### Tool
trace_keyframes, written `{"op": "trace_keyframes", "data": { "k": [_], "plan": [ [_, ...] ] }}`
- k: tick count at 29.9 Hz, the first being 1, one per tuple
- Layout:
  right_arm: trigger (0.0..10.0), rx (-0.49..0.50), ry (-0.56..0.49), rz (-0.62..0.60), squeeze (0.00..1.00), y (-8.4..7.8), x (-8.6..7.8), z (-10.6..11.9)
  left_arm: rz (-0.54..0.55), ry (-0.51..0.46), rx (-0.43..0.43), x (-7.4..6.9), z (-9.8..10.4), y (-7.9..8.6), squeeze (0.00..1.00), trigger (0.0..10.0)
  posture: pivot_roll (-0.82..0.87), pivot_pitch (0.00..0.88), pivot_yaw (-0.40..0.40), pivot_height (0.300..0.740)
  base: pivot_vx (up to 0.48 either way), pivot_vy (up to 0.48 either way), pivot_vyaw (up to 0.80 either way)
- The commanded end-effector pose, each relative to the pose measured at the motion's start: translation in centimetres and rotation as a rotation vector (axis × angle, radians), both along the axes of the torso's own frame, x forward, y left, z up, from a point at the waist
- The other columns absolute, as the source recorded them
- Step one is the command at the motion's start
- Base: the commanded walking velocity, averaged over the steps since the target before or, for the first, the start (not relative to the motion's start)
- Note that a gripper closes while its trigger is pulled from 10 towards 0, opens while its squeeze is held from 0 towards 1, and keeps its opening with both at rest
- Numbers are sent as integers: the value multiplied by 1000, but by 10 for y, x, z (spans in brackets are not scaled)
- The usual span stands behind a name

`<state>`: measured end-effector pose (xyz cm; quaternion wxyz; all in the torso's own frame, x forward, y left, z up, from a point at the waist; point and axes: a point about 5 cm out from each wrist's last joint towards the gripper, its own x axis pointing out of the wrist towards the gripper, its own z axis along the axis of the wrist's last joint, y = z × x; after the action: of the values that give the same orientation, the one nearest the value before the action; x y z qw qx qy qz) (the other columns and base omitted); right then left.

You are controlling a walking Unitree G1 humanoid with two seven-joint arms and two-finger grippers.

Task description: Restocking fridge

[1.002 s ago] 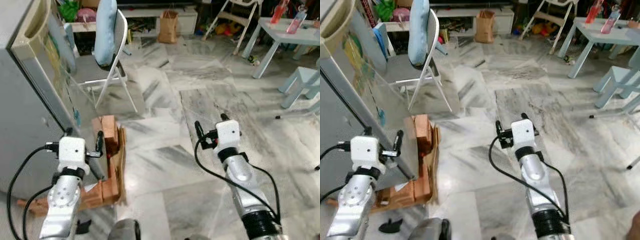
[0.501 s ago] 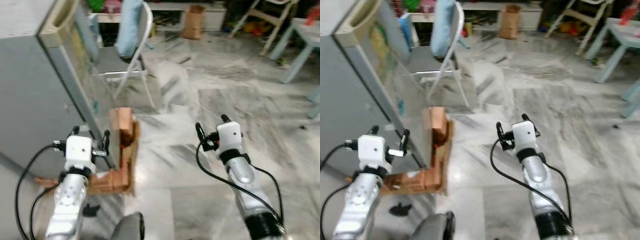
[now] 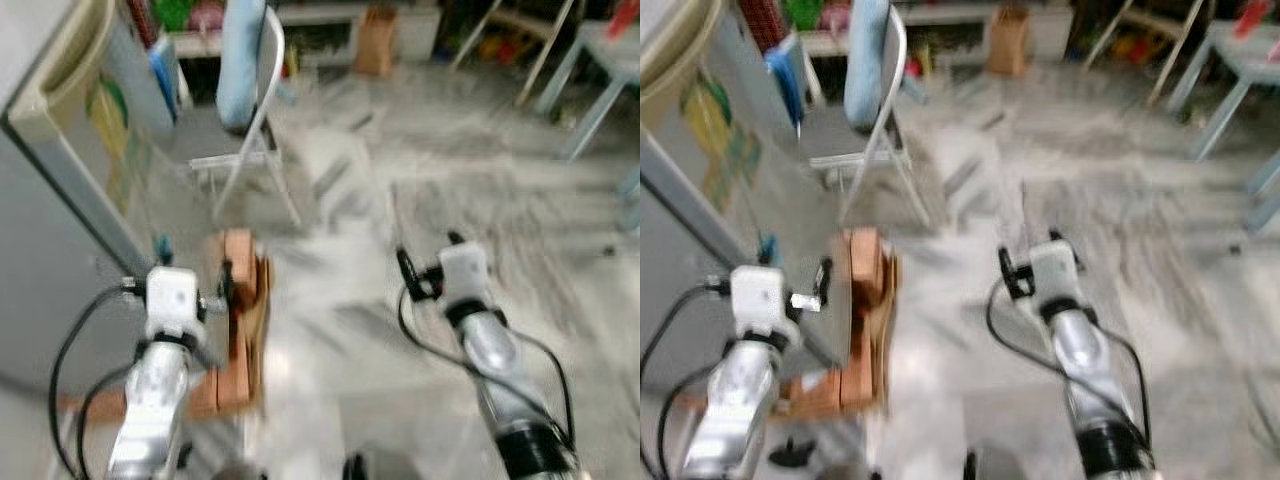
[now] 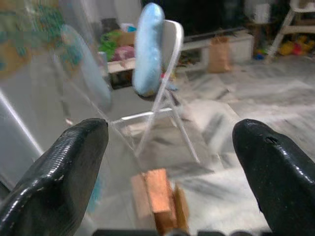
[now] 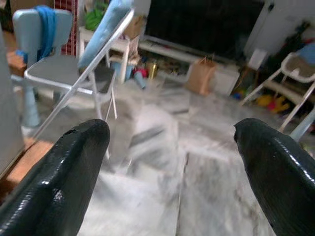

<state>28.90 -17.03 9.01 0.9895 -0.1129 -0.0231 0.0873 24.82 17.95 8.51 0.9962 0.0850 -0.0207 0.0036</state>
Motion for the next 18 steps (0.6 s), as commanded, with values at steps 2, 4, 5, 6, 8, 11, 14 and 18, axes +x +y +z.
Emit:
{"op": "trace_keyframes", "data": {
  "k": [2,4,5,6,8,11,14,18],
  "plan": [
    [10000,18,-3,20,0,7,-1,0,45,13,18,-2,-1,11,0,10000,105,59,-5,740,0,0,0],
    [10000,17,-2,20,0,7,-1,0,53,11,15,-3,-1,13,0,10000,105,60,-5,740,0,0,0],
    [10000,16,-2,21,0,7,-1,0,64,10,21,-3,-1,14,0,10000,105,60,-5,740,0,0,0],
    [10000,14,-2,25,0,8,-2,0,91,8,30,-4,-1,17,0,10000,105,60,-4,740,0,0,0],
    [10000,16,-10,45,0,9,-2,1,132,23,15,-5,-3,21,0,10000,105,61,-5,740,0,0,253],
    [10000,-4,-13,61,0,11,-4,1,199,44,-35,-6,-6,28,0,10000,104,63,-4,740,0,0,767],
    [10000,3,-12,57,0,10,-4,1,172,45,-41,-5,-6,26,0,10000,104,64,-4,740,0,0,750],
    [10000,12,-5,48,0,9,-3,0,139,56,-59,-3,-7,22,0,10000,103,66,-3,740,0,0,445]
  ]
}}
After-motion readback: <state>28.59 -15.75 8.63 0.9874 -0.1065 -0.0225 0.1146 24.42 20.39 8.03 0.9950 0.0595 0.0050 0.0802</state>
